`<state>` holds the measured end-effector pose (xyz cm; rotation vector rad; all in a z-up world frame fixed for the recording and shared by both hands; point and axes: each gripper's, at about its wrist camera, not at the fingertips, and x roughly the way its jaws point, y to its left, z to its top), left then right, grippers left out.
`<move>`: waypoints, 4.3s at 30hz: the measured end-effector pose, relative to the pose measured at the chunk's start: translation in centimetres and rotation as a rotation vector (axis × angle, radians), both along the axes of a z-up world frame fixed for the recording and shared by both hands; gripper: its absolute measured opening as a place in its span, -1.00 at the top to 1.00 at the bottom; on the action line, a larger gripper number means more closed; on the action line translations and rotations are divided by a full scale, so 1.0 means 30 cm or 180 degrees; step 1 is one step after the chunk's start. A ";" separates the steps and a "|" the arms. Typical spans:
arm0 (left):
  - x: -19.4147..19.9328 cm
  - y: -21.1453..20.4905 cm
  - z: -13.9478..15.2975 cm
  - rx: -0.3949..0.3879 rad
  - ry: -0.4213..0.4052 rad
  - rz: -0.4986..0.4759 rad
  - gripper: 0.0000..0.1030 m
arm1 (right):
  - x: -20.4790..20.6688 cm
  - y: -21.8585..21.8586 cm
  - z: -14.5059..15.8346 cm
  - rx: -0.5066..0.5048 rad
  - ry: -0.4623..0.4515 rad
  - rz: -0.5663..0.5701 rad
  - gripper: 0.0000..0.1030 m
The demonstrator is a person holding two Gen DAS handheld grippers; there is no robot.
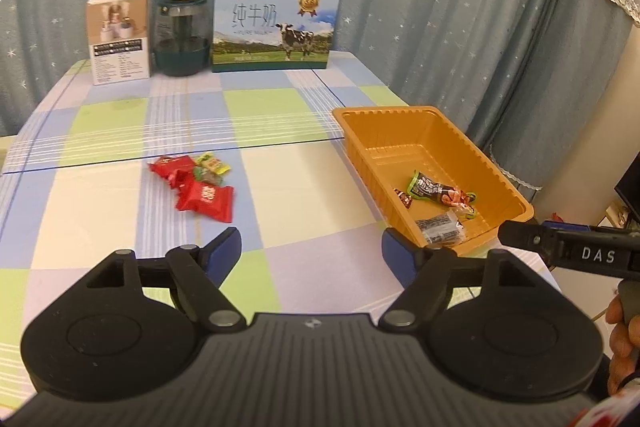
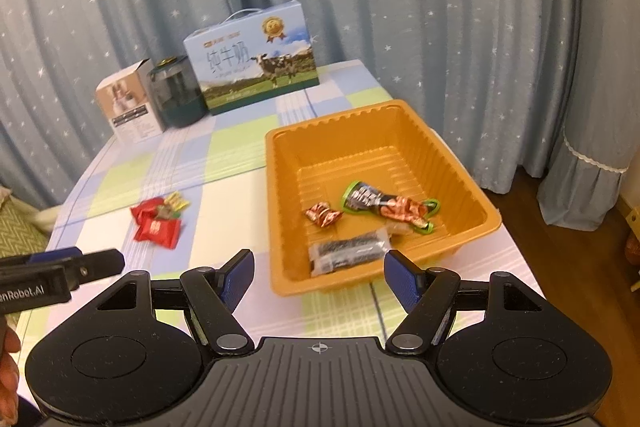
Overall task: Organize snacks
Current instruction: 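Withdraw both tools away from the orange tray, then grasp the red square candy with right tool while left tool grasps small red candy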
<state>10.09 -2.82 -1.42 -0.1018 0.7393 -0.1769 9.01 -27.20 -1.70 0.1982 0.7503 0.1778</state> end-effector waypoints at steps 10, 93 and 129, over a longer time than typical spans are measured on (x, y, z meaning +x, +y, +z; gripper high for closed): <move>-0.077 0.086 0.019 0.0010 -0.0015 0.0174 -0.56 | -0.036 0.088 0.024 -0.0070 -0.0010 0.0158 -0.39; 0.331 0.562 -0.356 0.0197 0.0193 0.0624 -0.79 | 0.467 0.902 -0.494 -0.1594 -0.0901 0.2474 0.36; 0.504 0.373 -0.455 -0.0242 0.0119 0.0285 0.68 | 0.578 0.560 -0.387 -0.0182 0.0209 0.0990 0.43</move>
